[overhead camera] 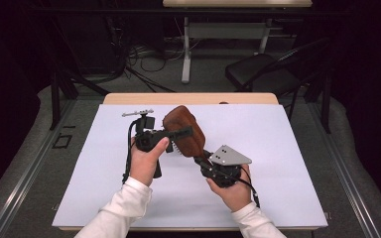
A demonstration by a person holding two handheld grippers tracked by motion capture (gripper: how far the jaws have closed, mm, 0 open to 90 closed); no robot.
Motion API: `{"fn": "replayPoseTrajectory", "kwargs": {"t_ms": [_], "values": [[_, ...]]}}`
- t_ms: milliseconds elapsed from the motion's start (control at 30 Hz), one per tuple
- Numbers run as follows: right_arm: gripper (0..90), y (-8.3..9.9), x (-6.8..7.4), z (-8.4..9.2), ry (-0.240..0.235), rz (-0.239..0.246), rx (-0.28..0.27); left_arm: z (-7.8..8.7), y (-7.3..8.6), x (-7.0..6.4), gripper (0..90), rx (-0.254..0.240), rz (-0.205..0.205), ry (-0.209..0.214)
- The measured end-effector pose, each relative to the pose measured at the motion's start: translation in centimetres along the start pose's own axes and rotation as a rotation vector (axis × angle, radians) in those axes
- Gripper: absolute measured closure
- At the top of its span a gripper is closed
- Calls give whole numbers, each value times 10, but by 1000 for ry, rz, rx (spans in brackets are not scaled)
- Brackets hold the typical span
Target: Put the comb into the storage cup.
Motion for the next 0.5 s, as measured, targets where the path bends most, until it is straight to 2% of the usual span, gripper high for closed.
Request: {"fn": "replayPoseTrajectory", "kwargs": {"t_ms": [267,500], "values": [[713,-1,0,0,-7,-10,3,-1,-1,-1,520,7,-3,-3],[650,-1,1,-1,-21,-11,6,-1,-2,0,521,6,7,-2]]}}
Point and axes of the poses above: each handheld gripper's, and its own axes: z roughly backward along the jaws, y roughly out of its underside, x roughly to its left, the point moved 5 cm from there along -z, roughly forward along the jaws, and after that the axes turned 1 degree about y, right-handed, at the moved point
